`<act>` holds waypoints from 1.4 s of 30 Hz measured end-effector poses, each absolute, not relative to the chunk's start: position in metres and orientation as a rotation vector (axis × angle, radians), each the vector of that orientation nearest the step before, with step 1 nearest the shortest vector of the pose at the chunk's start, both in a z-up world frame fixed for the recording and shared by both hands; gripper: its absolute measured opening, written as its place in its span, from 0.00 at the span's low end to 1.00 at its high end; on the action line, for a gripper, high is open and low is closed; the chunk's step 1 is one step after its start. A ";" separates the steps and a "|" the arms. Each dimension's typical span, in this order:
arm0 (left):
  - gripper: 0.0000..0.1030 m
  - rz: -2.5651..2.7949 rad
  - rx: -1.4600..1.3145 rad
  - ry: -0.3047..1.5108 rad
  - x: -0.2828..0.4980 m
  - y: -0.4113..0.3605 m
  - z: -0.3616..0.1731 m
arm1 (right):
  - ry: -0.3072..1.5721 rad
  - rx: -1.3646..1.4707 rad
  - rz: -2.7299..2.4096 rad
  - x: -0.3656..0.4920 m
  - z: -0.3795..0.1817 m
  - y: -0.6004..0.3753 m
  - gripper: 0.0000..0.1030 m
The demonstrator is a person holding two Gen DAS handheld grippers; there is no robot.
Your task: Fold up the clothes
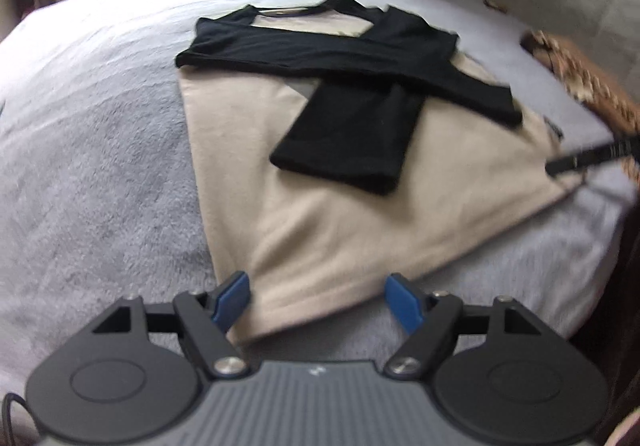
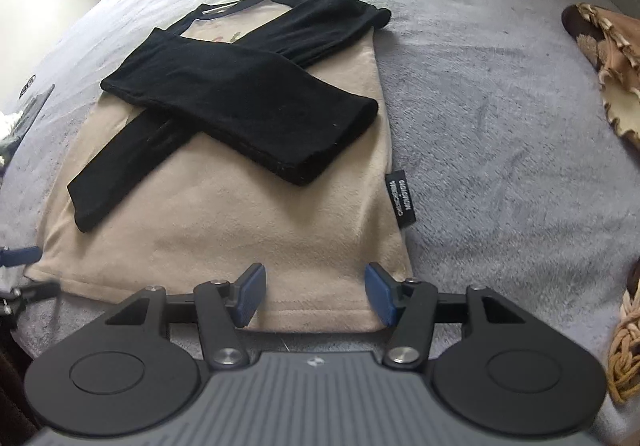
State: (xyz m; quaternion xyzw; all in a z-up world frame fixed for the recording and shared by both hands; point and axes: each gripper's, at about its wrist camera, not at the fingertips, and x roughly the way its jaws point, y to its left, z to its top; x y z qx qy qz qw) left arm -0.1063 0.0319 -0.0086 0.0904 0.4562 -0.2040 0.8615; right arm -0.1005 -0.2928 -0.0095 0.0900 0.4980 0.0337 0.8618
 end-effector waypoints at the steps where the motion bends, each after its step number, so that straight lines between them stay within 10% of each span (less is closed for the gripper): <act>1: 0.75 -0.431 0.210 0.956 -0.109 0.031 -0.008 | 1.051 0.177 0.072 -0.101 -0.009 -0.292 0.56; 42: 0.74 -0.500 -0.147 0.826 -0.122 0.076 0.008 | 0.843 0.131 0.165 -0.110 0.003 -0.233 0.61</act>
